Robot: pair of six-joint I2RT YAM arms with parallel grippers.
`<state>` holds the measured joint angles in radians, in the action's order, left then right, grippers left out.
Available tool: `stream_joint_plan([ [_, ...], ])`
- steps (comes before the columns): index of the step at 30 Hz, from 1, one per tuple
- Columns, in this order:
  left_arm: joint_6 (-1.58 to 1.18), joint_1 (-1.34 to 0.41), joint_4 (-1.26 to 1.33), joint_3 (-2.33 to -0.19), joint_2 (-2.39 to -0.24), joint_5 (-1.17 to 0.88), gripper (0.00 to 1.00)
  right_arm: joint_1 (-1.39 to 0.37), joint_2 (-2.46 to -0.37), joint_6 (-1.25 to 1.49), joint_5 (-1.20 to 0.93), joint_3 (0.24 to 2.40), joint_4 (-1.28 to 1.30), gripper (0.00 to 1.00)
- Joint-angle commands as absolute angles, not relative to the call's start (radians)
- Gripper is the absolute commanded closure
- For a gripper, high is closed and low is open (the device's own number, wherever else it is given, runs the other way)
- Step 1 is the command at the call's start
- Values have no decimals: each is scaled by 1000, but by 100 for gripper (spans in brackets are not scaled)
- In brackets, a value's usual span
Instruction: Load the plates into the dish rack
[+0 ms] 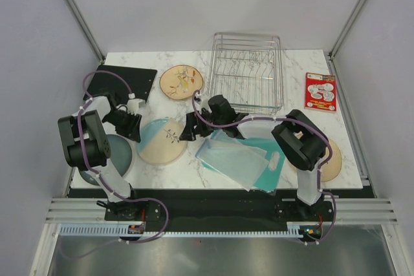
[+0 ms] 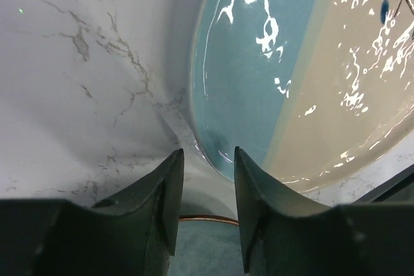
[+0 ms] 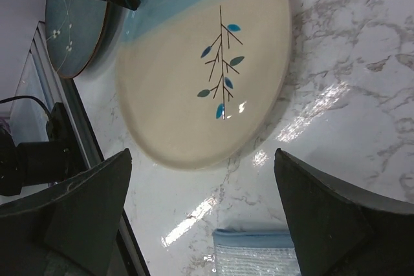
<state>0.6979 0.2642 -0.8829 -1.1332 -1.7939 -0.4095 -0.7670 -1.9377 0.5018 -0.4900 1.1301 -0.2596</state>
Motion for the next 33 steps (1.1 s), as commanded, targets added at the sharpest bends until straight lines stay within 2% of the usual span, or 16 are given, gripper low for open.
stream_joint_plan([
  [1, 738, 264, -919, -1137, -1782, -469, 57, -802, -2015, 575, -476, 1175, -296, 2],
  [7, 726, 247, -934, -1154, -1816, -489, 64, -828, -2069, 601, -472, 1195, -255, 2],
  [10, 721, 244, -940, -1158, -1825, -494, 72, -830, -2080, 601, -480, 1193, -264, 2],
  [11, 719, 245, -940, -1155, -1827, -500, 78, -831, -2086, 607, -491, 1193, -273, 2],
  [13, 715, 244, -940, -1146, -1838, -503, 83, -837, -2124, 632, -526, 1213, -288, 2],
  [14, 707, 245, -939, -1144, -1842, -511, 90, -839, -2138, 643, -561, 1222, -297, 2],
  [17, 692, 244, -936, -1141, -1856, -529, 97, -841, -2163, 706, -609, 1213, -409, 2],
  [25, 681, 219, -927, -1131, -1853, -548, 98, -841, -2154, 900, -638, 1193, -702, 5],
  [28, 673, 218, -925, -1127, -1845, -548, 97, -842, -2145, 913, -630, 1223, -696, 11],
  [29, 670, 218, -923, -1126, -1842, -554, 97, -841, -2143, 901, -630, 1227, -690, 16],
  [33, 661, 218, -914, -1120, -1829, -563, 97, -842, -2140, 836, -626, 1262, -618, 26],
])
